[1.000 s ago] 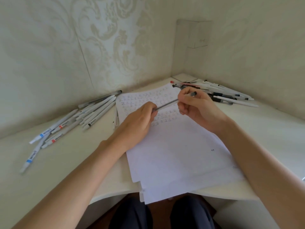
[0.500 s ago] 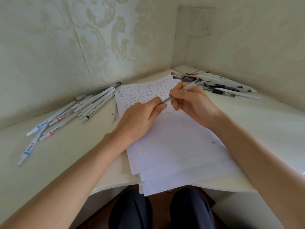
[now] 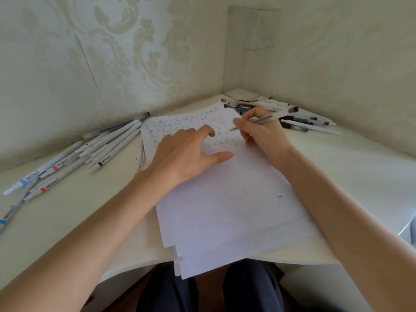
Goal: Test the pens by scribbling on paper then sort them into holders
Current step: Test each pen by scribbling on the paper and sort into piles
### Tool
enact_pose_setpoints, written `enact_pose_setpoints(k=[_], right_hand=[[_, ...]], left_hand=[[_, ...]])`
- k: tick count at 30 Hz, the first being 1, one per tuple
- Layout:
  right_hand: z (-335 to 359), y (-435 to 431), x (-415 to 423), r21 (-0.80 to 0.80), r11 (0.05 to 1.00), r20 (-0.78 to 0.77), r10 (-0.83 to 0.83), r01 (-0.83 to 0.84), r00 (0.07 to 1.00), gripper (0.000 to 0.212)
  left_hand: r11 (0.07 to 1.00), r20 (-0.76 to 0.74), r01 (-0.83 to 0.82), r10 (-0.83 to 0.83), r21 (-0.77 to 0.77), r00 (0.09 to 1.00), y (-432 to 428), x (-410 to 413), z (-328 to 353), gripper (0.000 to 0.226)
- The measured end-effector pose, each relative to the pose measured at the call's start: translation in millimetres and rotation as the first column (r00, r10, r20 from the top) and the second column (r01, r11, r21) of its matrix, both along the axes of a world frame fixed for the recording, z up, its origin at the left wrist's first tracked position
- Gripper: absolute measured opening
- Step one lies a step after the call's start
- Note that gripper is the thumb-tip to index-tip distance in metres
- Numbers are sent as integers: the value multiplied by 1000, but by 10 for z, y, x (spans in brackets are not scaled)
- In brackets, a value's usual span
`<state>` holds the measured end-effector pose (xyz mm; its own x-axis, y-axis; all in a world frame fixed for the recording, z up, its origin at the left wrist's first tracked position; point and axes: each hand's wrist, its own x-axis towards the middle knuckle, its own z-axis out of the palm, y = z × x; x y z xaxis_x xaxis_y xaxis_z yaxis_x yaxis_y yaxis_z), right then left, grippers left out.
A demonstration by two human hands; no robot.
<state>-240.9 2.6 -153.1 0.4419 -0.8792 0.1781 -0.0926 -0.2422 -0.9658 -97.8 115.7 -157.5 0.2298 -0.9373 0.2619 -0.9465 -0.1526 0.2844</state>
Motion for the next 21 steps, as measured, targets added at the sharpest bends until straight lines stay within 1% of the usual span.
enact_pose_setpoints(k=[2, 3, 5, 7, 11, 14, 18, 21], right_hand=[[-15, -7, 11, 17, 1000, -4, 24, -24, 1000, 15], [-30, -11, 9, -4, 1000, -32, 22, -23, 999, 17], [-61, -18, 5, -105, 994, -151, -33, 17, 988, 27], [-82, -27, 23, -170, 984, -230, -85, 46, 969, 32], [-100, -40, 56, -214, 977, -285, -86, 24, 955, 34], [-122, -38, 58, -234, 972, -315, -80, 4, 946, 35], [-131, -27, 59, -261, 965, -361, -63, -36, 931, 37], [-130, -22, 58, -288, 957, -366, -70, -41, 928, 38]], left_hand=[[996, 54, -7, 1, 93, 999, -136, -52, -23, 70], [992, 62, -11, 3, 127, 998, -178, -87, -55, 70], [988, 34, -23, 18, 150, 999, -224, -142, -125, 69], [991, 11, -34, 32, 129, 999, -238, -156, -174, 67], [995, 7, -37, 36, 96, 999, -219, -164, -189, 67], [995, -6, -35, 35, 95, 999, -221, -170, -195, 67], [997, 27, -30, 28, 65, 999, -204, -182, -204, 67], [997, 21, -27, 26, 73, 999, -197, -190, -197, 67]])
